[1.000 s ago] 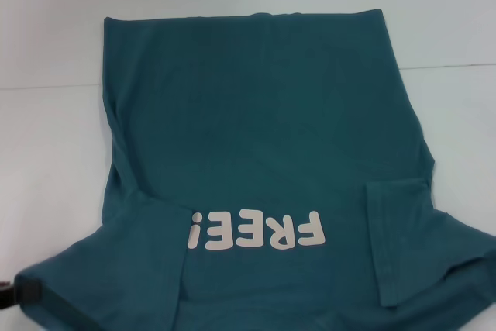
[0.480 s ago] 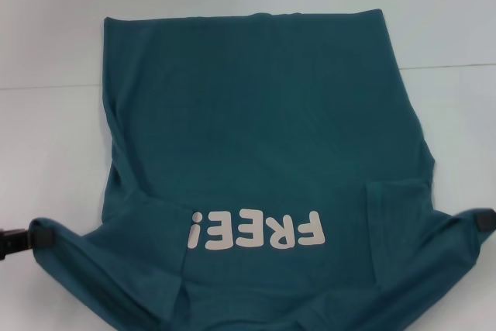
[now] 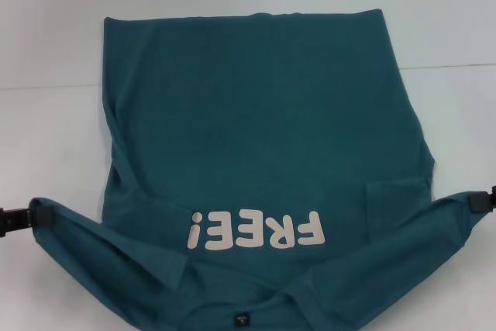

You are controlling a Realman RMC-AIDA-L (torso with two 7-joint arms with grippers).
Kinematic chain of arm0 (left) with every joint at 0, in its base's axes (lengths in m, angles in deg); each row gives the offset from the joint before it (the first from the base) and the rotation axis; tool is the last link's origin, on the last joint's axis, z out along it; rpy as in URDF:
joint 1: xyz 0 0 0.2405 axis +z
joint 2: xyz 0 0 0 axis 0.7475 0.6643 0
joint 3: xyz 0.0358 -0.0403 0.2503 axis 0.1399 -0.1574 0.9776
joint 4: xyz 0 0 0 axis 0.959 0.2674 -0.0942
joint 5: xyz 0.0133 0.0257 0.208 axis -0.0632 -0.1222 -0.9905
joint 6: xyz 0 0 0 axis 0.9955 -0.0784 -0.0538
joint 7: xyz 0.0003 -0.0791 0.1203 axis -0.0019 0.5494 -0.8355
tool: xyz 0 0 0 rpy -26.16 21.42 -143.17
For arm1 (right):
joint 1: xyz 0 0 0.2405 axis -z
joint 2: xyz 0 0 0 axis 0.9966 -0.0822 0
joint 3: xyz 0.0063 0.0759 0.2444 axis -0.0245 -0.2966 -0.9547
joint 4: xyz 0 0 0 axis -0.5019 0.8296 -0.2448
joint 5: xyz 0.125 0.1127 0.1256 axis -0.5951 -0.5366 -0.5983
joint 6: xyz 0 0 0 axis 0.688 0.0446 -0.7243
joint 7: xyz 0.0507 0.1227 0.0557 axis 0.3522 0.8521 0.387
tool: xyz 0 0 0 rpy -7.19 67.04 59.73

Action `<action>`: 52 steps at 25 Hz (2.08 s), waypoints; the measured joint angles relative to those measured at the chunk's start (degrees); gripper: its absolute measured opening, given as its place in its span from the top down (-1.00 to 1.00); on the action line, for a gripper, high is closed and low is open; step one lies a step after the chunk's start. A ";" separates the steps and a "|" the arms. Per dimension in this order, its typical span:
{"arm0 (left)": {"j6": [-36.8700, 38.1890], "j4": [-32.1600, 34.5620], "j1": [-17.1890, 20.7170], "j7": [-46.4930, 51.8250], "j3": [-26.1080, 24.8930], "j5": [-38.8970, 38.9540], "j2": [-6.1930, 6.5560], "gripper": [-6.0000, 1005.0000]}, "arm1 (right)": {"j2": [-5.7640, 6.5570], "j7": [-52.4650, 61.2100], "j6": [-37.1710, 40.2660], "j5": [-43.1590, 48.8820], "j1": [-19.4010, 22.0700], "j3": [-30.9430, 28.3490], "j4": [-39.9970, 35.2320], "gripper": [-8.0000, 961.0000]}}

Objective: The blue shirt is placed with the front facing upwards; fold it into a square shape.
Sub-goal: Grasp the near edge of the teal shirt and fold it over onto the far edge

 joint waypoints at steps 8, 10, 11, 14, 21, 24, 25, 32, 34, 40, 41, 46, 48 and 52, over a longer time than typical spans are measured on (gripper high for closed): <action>0.26 -0.35 0.92 0.47 -0.18 1.48 -0.16 0.92 | 0.12 -0.03 -0.19 -0.36 1.34 -0.33 0.72 0.96; 0.43 -0.39 0.75 0.67 -0.18 1.54 -0.16 0.92 | 0.14 -0.01 0.01 -0.33 1.45 -0.33 0.73 0.96; 0.46 -0.39 0.70 0.69 -0.18 1.54 -0.14 0.92 | 0.14 -0.01 0.07 -0.31 1.51 -0.34 0.73 0.96; 0.49 -0.41 0.70 0.72 -0.18 1.54 -0.09 0.92 | 0.09 -0.07 0.08 -0.33 1.69 -0.35 0.73 0.96; 0.53 -0.36 1.80 0.68 -0.18 1.59 -0.44 0.92 | -0.05 -0.34 0.02 -0.36 2.00 -0.18 0.73 0.96; 0.53 -0.33 2.33 0.65 -0.17 1.59 -0.70 0.92 | -0.18 -0.48 -0.05 -0.21 2.69 0.04 0.74 0.96; 0.52 -0.35 2.51 0.63 -0.18 1.59 -0.80 0.92 | -0.28 -0.53 -0.11 -0.19 2.96 0.11 0.75 0.96; 1.58 -0.23 2.86 0.22 -0.31 2.39 -1.14 0.92 | -0.51 -1.20 -0.10 -0.22 3.60 0.24 0.88 0.96; 1.66 -0.21 2.87 0.15 -0.32 2.43 -1.19 0.92 | -0.53 -1.45 -0.10 -0.22 3.62 0.28 0.87 0.96; 1.52 -0.32 3.26 -0.27 -0.36 2.73 -1.26 0.92 | -0.66 -1.58 0.04 -0.36 3.44 0.26 0.84 0.96; 1.55 -0.32 3.20 -0.29 -0.35 2.79 -1.26 0.92 | -0.69 -1.58 0.05 -0.42 3.22 0.12 0.84 0.96; 1.48 -0.33 1.51 -0.11 -0.36 3.50 -1.22 0.92 | -0.66 -0.68 -1.55 -3.50 2.17 -0.31 0.77 0.96; 1.19 -0.33 0.75 0.22 -0.35 4.85 -0.94 0.92 | -0.54 -0.03 -2.24 -4.61 1.57 -0.39 0.67 0.96; -0.29 -0.39 -0.59 0.90 -1.00 6.42 0.04 0.92 | -0.29 1.45 -4.45 -7.79 0.96 -0.58 0.89 0.96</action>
